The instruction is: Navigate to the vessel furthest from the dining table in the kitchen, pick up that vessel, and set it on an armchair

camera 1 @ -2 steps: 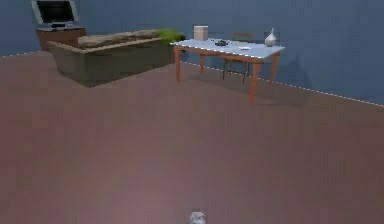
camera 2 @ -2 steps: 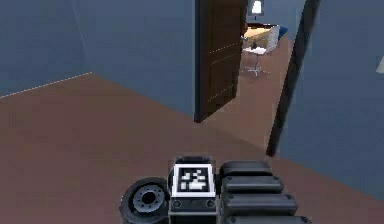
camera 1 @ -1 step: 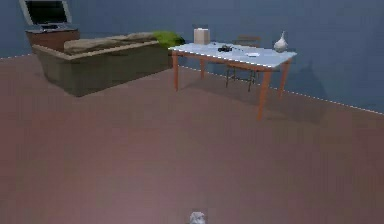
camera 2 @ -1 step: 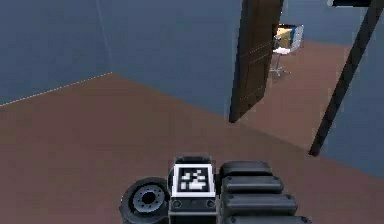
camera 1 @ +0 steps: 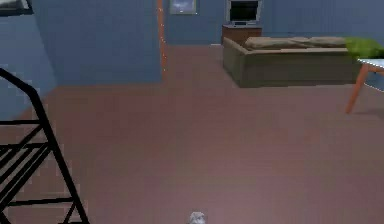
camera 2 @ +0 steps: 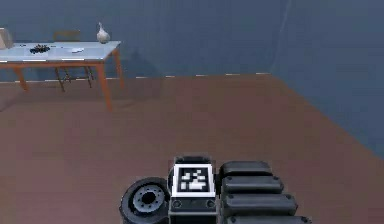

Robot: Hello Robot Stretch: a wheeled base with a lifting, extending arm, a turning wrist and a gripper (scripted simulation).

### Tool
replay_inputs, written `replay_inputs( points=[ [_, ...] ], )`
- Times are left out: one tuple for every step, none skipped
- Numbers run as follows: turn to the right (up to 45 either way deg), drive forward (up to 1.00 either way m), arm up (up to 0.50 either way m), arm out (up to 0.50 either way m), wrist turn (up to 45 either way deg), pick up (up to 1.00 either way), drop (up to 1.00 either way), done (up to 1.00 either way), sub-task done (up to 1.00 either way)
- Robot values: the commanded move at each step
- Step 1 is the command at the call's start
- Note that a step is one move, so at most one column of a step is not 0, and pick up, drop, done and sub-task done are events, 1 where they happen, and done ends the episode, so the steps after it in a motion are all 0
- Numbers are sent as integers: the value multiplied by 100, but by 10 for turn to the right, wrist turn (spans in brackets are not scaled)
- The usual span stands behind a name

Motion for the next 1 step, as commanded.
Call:
replay_inputs(
  points=[
    [0,100,0,0,0,0,0,0,0]
  ],
)
